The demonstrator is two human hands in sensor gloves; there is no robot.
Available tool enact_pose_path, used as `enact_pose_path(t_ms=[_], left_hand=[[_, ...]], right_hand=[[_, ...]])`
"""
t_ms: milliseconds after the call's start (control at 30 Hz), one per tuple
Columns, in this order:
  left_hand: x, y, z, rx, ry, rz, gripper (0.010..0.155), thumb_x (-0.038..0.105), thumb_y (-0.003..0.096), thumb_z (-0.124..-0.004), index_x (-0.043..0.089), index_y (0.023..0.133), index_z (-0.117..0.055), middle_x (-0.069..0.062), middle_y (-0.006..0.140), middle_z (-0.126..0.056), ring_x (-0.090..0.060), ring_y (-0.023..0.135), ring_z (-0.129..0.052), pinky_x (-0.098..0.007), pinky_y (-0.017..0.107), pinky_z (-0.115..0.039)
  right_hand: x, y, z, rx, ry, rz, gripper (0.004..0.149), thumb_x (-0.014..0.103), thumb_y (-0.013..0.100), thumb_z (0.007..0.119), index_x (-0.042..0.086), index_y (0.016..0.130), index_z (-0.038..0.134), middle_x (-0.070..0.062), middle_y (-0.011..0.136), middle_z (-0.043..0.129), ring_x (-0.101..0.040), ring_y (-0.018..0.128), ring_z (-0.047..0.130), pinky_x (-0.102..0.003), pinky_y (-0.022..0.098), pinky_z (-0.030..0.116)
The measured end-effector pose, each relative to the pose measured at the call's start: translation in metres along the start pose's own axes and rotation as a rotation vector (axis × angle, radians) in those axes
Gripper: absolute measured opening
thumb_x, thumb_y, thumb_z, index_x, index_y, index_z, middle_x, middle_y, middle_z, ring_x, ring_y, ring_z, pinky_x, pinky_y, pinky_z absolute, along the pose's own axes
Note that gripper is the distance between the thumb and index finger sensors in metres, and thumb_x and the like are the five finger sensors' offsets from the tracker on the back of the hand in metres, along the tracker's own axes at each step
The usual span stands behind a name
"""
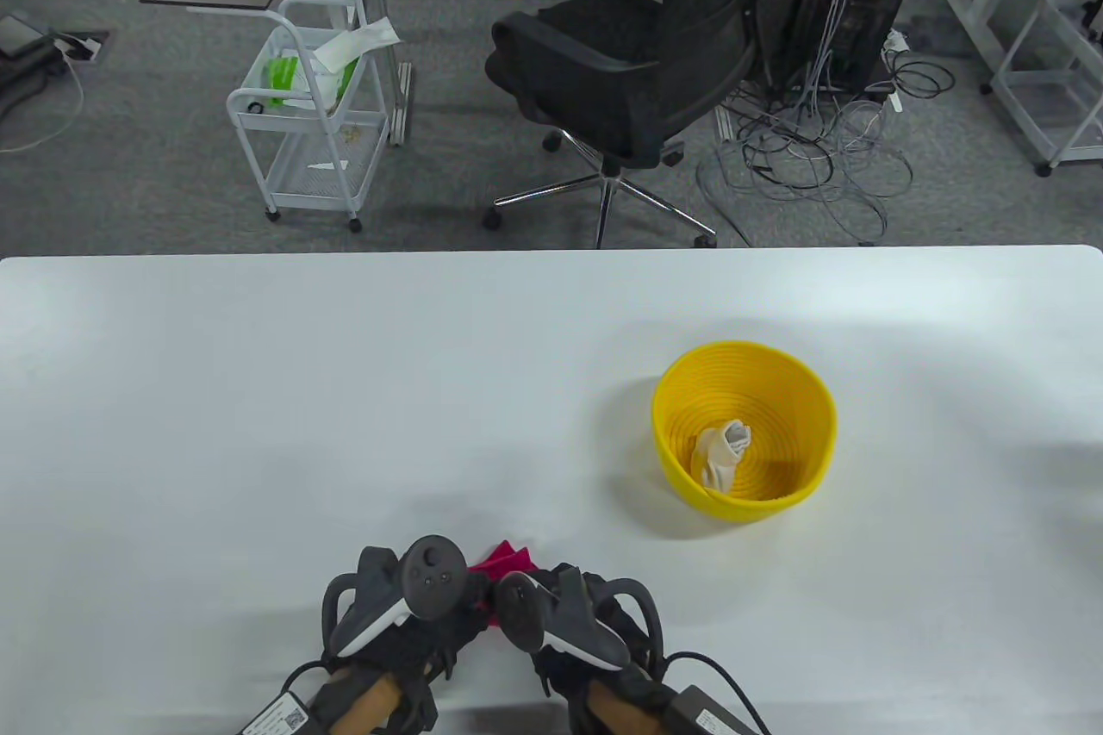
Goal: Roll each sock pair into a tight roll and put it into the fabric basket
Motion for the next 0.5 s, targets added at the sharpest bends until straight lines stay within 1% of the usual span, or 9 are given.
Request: enact_pose_path(t_ms=[133,233,300,367,433,500], left_hand=[[0.0,0.006,-0.012,-0.06,-0.006,-0.018,0.057,0.047,0.0318,-0.091,0.031,0.086,-0.084,-0.005,0.083,-0.089,-0.023,0.052,-0.101,-0.042,0.038,-0.081],[0.003,0.008,-0.01,-0.033,-0.003,-0.026,0.054,0.043,0.0324,-0.091,0.028,0.084,-0.087,-0.005,0.078,-0.092,-0.021,0.049,-0.102,-0.042,0.037,-0.082],[0.002,0.009,-0.01,-0.031,-0.02,-0.027,0.049,0.041,0.0352,-0.087,0.028,0.082,-0.089,-0.005,0.076,-0.093,-0.021,0.048,-0.102,-0.042,0.037,-0.082],[-0.002,0.01,-0.011,-0.051,-0.067,-0.025,0.046,0.04,0.0371,-0.084,0.028,0.081,-0.09,-0.005,0.074,-0.094,-0.021,0.046,-0.103,-0.041,0.036,-0.083],[-0.006,0.011,-0.011,-0.065,-0.104,-0.016,0.045,0.04,0.0384,-0.081,0.028,0.08,-0.091,-0.006,0.073,-0.095,-0.021,0.046,-0.102,-0.041,0.036,-0.082],[-0.008,0.012,-0.012,-0.073,-0.122,-0.009,0.044,0.039,0.039,-0.08,0.028,0.08,-0.092,-0.005,0.072,-0.095,-0.021,0.045,-0.102,-0.041,0.036,-0.082]], right_hand=[[0.001,-0.001,-0.003,0.013,0.021,-0.008,0.048,0.038,0.044,0.076,0.038,0.092,0.069,0.008,0.092,0.086,-0.016,0.078,0.091,-0.051,0.065,0.071],[0.0,0.0,-0.002,0.019,0.028,-0.007,0.048,0.038,0.044,0.075,0.038,0.092,0.07,0.007,0.091,0.087,-0.016,0.077,0.092,-0.05,0.065,0.072],[-0.002,-0.001,-0.004,0.008,0.037,-0.007,0.048,0.04,0.044,0.075,0.038,0.092,0.07,0.007,0.091,0.087,-0.016,0.078,0.092,-0.05,0.064,0.072],[-0.004,-0.003,-0.01,-0.024,0.032,-0.018,0.049,0.042,0.043,0.077,0.038,0.092,0.071,0.008,0.092,0.086,-0.016,0.079,0.091,-0.05,0.064,0.072],[-0.003,-0.007,-0.019,-0.082,0.017,-0.036,0.05,0.044,0.042,0.079,0.038,0.091,0.072,0.008,0.094,0.084,-0.016,0.082,0.089,-0.05,0.065,0.071],[-0.001,-0.01,-0.025,-0.117,0.01,-0.061,0.047,0.044,0.041,0.081,0.04,0.087,0.077,0.01,0.093,0.084,-0.015,0.082,0.089,-0.05,0.066,0.071]])
Point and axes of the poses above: the tracker on the back of each hand, its own x axis roughly to the thumb side, its own y axis roughly from the wrist to the fingertips, z = x × y, the point moved 4 cm from there along y, roughly from the wrist to the fingertips
